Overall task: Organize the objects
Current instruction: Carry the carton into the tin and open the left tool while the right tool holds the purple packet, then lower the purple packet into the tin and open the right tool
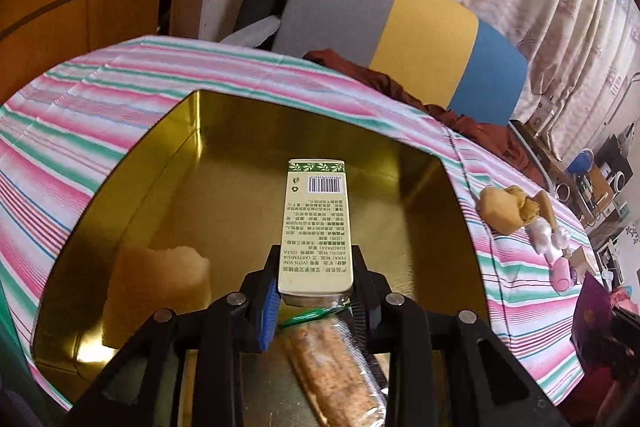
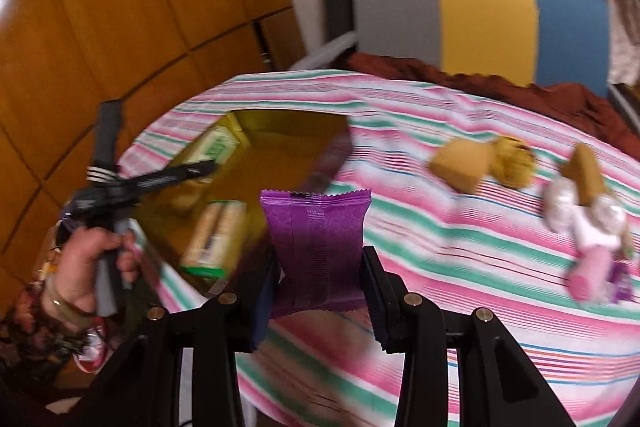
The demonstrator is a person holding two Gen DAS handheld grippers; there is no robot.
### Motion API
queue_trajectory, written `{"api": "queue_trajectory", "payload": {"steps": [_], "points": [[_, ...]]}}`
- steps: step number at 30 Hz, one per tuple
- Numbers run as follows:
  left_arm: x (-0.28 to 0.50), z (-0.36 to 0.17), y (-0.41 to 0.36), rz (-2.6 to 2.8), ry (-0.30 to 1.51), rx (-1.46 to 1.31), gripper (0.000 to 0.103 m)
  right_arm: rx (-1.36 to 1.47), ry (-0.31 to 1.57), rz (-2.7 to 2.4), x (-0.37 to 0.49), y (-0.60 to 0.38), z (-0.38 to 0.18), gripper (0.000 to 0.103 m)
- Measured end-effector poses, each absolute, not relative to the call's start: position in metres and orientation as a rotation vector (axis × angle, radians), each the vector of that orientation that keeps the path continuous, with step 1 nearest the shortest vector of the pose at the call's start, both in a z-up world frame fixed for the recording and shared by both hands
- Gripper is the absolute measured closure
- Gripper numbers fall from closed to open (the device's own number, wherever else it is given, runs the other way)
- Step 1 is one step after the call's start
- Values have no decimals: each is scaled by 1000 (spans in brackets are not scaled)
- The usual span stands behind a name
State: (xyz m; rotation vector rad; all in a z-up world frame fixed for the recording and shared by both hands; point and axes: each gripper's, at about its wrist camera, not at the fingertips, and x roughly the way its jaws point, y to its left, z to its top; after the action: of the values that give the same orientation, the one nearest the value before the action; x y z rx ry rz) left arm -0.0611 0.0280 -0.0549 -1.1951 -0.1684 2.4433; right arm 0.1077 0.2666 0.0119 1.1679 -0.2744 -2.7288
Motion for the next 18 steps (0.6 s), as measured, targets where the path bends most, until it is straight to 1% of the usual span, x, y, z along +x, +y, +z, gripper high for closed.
{"api": "queue_trajectory", "payload": {"steps": [5, 7, 9, 12, 18], "points": [[-62, -63, 26, 2460, -151, -1226, 72, 1149, -282, -2658, 89, 223, 11, 62], [-63, -65, 24, 2467, -150, -1242, 62, 1154, -269, -2643, 82, 209, 9, 62], [-62, -64, 20, 2473, -174, -1251, 56, 1163, -257, -2634, 75, 198, 7, 62], [-57, -54, 11, 2488, -238, -1224, 56, 1190, -254, -2619, 66, 185, 0, 62], [-48, -21, -14, 2580, -394, -1106, 47, 1226, -215, -2619, 58, 170, -10, 62]]}}
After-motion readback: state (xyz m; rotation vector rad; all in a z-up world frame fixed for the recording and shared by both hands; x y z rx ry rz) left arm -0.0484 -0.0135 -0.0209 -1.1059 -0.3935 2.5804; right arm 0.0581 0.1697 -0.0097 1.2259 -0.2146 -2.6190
